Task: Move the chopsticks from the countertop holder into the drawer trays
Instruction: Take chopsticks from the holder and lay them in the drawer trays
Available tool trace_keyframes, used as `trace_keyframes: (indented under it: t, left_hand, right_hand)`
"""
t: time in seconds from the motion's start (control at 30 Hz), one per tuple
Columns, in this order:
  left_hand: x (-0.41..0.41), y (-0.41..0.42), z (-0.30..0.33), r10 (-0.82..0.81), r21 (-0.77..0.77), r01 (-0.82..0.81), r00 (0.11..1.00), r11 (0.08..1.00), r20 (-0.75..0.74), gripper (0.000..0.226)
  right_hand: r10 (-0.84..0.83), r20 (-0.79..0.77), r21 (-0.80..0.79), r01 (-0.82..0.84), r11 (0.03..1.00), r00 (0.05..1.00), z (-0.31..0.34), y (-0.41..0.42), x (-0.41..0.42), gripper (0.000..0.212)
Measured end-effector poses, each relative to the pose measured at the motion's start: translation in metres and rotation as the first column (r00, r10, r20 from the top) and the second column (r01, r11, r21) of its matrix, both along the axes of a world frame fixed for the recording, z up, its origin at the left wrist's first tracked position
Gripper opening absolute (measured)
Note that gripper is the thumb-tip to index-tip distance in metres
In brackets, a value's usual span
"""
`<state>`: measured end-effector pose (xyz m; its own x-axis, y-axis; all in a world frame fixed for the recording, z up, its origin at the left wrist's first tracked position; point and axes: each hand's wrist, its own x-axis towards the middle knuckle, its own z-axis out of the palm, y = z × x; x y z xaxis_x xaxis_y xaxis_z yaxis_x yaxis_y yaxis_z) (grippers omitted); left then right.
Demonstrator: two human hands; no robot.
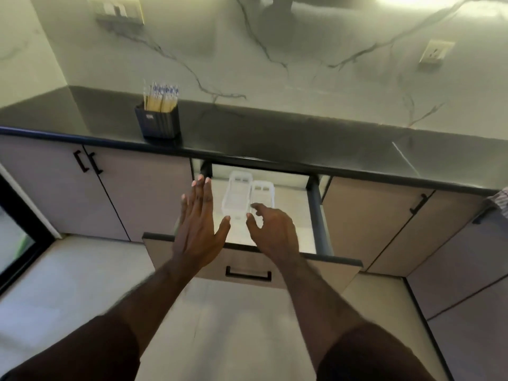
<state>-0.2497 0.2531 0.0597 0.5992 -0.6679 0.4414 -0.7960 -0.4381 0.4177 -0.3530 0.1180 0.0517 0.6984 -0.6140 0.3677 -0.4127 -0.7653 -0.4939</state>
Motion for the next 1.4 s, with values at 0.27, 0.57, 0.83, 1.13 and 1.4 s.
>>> trace_keyframes:
  t: [0.27,0.57,0.83,1.13,1.4]
  left_hand:
    - [0.027,0.015,0.119,-0.020,-0.182,0.032,0.998,0.983,0.064,0.089]
    - [0.119,0.066,0.167,-0.028,-0.309,0.048,0.997,0.950,0.070,0.086]
    - [0.257,0.141,0.171,-0.042,-0.208,0.061,0.995,0.976,0.091,0.085]
    - [0.370,0.164,0.158,-0.064,-0.160,0.080,0.993,0.984,0.101,0.079]
    - [0.460,0.119,0.141,-0.126,-0.136,0.138,0.988,0.981,0.091,0.078]
  right_hand:
    - [0.099,0.168,-0.166,-0.071,0.984,0.981,0.143,0.007,0.044,0.034]
    - [0.167,0.243,-0.240,-0.108,0.965,0.956,0.203,0.056,0.136,0.033]
    - [0.138,0.272,-0.191,-0.087,0.978,0.952,0.203,0.114,0.260,0.031]
    - [0.127,0.233,-0.209,-0.078,0.975,0.964,0.189,0.138,0.378,0.029]
    - [0.068,0.219,-0.162,-0.033,0.986,0.973,0.157,0.103,0.470,0.033]
